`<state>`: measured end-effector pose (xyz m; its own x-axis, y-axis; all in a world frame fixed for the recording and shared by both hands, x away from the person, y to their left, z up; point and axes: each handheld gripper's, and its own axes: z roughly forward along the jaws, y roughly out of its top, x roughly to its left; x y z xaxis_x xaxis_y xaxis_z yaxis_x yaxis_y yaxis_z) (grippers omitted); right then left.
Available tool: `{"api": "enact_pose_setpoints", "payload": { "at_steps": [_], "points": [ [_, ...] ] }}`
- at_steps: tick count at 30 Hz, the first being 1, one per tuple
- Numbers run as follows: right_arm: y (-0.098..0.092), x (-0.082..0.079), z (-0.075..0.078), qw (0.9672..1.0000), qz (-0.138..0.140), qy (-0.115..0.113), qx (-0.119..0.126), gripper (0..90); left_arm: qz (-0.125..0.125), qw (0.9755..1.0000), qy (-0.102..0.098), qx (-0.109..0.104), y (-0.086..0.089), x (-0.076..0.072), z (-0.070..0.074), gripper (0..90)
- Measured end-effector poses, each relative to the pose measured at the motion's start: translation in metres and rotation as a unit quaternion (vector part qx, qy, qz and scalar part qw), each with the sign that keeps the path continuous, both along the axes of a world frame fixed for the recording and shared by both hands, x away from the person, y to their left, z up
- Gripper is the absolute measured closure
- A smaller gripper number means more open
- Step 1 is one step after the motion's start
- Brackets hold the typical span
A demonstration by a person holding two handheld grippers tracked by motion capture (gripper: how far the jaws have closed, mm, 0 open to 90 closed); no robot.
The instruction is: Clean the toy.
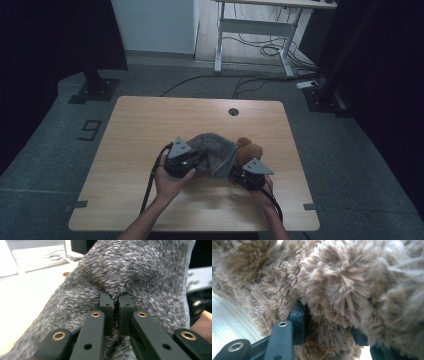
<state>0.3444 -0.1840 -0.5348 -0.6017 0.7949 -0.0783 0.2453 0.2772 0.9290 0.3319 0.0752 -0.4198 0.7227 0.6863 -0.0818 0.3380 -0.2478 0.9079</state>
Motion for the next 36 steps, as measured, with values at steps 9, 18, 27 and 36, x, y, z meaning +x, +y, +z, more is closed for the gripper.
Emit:
{"api": "enact_pose_setpoints", "payload": {
  "at_steps": [9,18,27,36],
  "points": [
    [0.0,-0.001,0.0,1.0,0.0,0.002,0.0,53.9,0.004,0.9935,0.013,0.113,-0.089,0.03,-0.016,83.1],
    [-0.002,-0.002,0.001,0.9999,0.0,0.008,-0.008,53.5,0.028,0.9887,-0.012,0.147,-0.066,0.018,-0.028,84.2],
    [-0.003,-0.001,-0.002,0.9998,-0.009,0.015,-0.006,54.1,0.059,0.9911,0.009,0.119,0.001,0.012,-0.029,84.3],
    [-0.004,-0.003,-0.002,0.9996,-0.01,0.024,0.007,54.4,0.063,0.9939,0.026,0.087,0.037,0.003,-0.035,83.5]
  ]
}}
